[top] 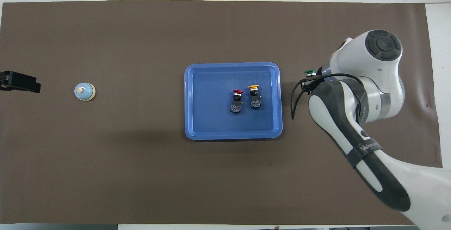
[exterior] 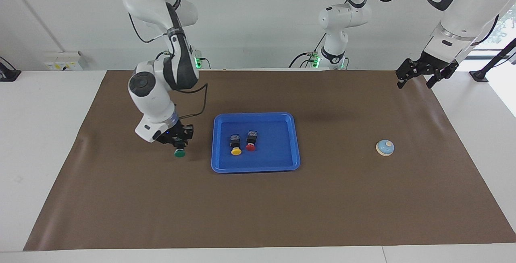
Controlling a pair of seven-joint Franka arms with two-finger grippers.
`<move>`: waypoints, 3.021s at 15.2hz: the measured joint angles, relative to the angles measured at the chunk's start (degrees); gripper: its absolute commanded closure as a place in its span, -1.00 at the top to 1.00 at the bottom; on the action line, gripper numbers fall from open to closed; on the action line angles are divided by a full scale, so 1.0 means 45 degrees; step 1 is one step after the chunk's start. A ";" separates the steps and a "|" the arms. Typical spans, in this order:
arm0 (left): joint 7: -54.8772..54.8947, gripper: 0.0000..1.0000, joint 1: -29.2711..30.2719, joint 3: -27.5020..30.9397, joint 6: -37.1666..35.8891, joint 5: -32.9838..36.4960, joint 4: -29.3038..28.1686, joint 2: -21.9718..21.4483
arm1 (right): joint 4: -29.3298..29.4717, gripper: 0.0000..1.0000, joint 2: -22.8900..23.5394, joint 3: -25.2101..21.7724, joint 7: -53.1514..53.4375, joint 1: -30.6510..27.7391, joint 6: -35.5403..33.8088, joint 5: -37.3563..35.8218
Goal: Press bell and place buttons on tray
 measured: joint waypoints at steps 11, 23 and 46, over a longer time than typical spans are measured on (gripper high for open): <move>0.0000 1.00 0.0000 0.0000 0.0000 0.0000 0.0000 0.0000 | 0.3374 -1.00 0.2504 0.0034 0.6940 0.5598 0.0063 -0.0070; 0.0000 1.00 0.0000 0.0000 0.0000 0.0000 0.0000 0.0000 | 0.2001 -1.00 0.3390 -0.0116 0.6948 0.5248 0.2615 -0.0069; 0.0000 1.00 0.0000 0.0001 0.0000 0.0000 0.0000 0.0000 | 0.4225 1.00 -0.2032 -0.0274 -0.1054 -0.0017 -0.5631 -0.0200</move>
